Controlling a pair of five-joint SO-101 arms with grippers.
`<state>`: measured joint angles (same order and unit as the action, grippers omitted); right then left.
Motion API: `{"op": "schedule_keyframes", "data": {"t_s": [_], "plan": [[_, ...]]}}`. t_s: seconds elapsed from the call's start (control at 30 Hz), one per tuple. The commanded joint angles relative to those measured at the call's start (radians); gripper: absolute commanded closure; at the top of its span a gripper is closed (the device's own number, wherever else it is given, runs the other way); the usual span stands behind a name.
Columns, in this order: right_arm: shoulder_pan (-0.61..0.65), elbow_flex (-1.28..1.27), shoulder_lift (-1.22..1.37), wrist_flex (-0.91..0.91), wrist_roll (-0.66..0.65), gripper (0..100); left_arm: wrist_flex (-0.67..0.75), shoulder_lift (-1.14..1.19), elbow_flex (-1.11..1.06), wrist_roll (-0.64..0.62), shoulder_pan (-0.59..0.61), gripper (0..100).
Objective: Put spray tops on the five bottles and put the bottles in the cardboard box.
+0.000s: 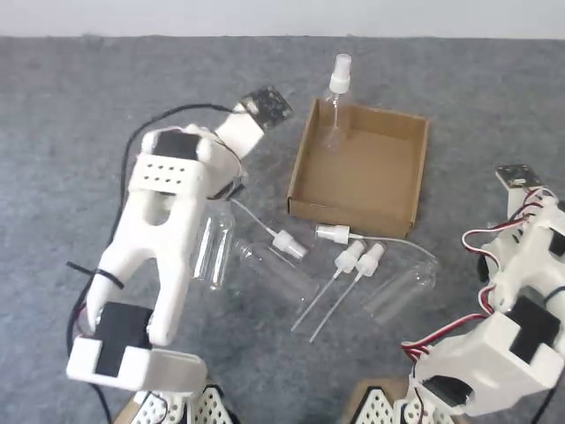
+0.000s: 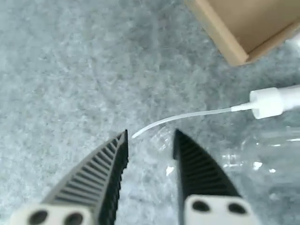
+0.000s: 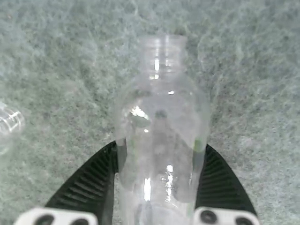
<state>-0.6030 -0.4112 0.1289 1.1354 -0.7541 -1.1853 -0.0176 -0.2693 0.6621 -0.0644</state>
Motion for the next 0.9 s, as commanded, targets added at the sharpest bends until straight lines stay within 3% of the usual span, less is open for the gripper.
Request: {"op": "schedule_keyframes", "data": {"t_s": [0.0, 0.13, 0.5, 0.63, 0.87], "plan": [[-0.008, 0.006, -0.074, -0.004, -0.008, 84.6, 0.117, -0.058, -0.074, 0.018, -0.011, 80], [-0.008, 0.006, -0.074, -0.002, -0.006, 84.6, 0.195, -0.003, -0.131, 0.078, -0.003, 80], [-0.004, 0.006, -0.082, 0.045, -0.011, 84.6, 0.206, 0.226, -0.039, 0.249, -0.002, 80], [-0.001, 0.006, -0.082, 0.045, -0.009, 84.6, 0.29, 0.282, -0.031, 0.25, -0.002, 80], [-0.005, 0.008, -0.082, 0.045, -0.011, 84.6, 0.356, 0.318, -0.028, 0.253, 0.002, 100]]}}
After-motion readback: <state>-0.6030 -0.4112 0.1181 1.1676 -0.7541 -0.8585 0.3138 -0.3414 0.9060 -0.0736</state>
